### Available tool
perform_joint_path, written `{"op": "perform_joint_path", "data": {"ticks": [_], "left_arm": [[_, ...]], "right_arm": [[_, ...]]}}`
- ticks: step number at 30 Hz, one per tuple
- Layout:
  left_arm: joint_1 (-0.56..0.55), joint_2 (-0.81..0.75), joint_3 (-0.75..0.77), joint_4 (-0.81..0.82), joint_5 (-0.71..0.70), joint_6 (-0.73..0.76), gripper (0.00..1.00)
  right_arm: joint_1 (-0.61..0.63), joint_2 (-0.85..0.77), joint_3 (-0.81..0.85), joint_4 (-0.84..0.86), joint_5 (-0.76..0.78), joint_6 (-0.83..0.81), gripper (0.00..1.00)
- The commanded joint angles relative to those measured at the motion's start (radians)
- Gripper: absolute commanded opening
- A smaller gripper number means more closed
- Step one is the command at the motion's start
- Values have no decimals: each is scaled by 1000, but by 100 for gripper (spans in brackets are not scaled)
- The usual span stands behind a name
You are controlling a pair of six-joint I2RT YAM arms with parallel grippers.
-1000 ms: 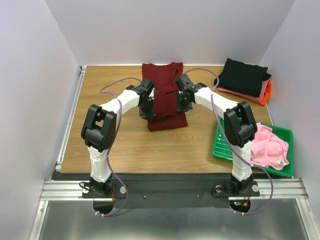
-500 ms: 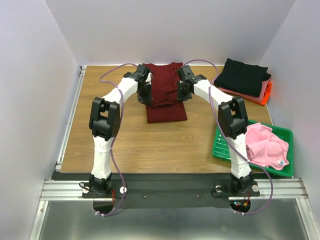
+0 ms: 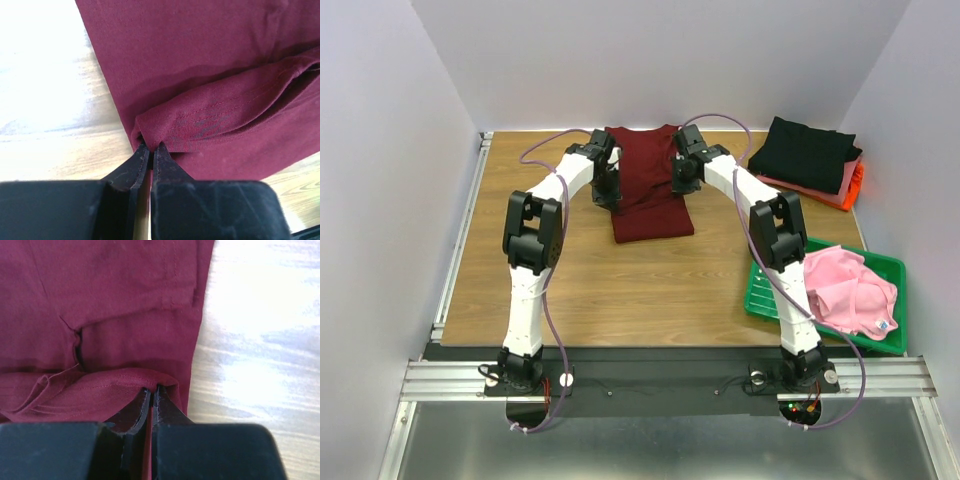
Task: Fold and stack the t-shirts
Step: Fold the tshirt
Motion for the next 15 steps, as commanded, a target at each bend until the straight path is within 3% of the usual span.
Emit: {"op": "perform_joint_path", "data": {"ticks": [1,6,9,10,12,13,15], "left_arm": [[12,-2,64,-18,2,26,0],[23,10,102,-24,-7,20,0],[31,4,162,-27,-39,6,13],[31,-16,191,-21,-62,-14,35],[22,-56,183,26,-86,-28,58],[18,-104,148,87,-108,-41,75],[14,-151,86,167,-126,-48,84]], "right_arm": [[-17,15,60,29,11,-19,0],[-22,32,79,29,11,-19,1],[-28,26,92,29,11,-16,16],[-28,17,106,30,23,-32,34],[-28,0,115,29,36,-42,47],[-26,-17,120,29,42,-59,53],[-28,-37,122,30,37,-67,56]]}}
